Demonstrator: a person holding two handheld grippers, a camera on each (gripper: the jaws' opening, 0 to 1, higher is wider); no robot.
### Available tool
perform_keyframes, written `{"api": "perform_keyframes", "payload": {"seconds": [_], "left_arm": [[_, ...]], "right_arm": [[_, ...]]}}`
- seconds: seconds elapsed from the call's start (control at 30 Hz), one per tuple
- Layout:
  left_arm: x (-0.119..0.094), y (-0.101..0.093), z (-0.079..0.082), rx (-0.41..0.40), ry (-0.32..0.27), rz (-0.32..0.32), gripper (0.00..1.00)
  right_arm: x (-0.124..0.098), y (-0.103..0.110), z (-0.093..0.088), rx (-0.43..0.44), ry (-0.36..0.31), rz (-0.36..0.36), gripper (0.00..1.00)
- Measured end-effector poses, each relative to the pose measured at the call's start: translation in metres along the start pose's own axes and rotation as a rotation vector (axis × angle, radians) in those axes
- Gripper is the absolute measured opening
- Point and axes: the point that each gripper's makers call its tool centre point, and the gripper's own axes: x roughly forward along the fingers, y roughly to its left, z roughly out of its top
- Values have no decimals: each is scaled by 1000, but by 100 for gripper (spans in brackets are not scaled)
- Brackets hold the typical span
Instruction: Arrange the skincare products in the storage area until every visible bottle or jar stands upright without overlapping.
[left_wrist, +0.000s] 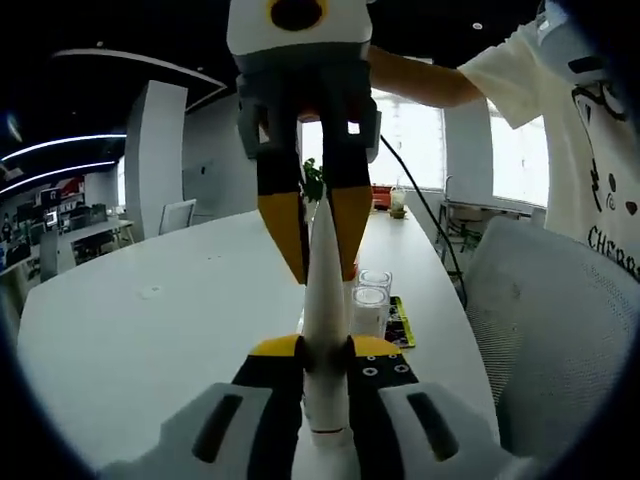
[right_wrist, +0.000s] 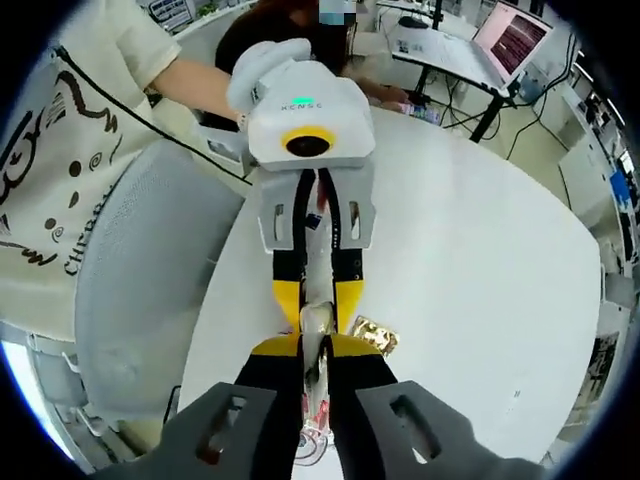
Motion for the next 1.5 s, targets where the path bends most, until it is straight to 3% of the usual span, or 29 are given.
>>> {"api": "perform_keyframes", "payload": {"seconds": [0.1,0.33,0.53,1.0,1.2,1.3,1.33,1.4,1.5], "left_arm": [[4,5,1,-13,-9,3,11],[14,11,4,11,-17,4,12],[17,10,8,97,5,2,14],[0,16,-7,109,69,5,15],[1,16,-17,117,119,0,10],[5,10,-21,145,160,5,0],[8,12,-20,166,156,25,0],[8,10,-22,139,160,11,0],[11,11,-20,130,155,10,0]], "right_arm": [[-2,-5,-4,34,4,-10,7],[-5,-9,-12,24,57,-29,6],[-6,-11,-15,16,101,-52,6],[-6,-10,-15,4,190,-72,6],[-7,-12,-15,25,199,-77,6],[-8,-12,-19,39,215,-84,6],[-9,-12,-20,39,213,-83,6],[-9,-8,-20,95,189,-62,6],[-10,-9,-24,102,195,-66,6]]}}
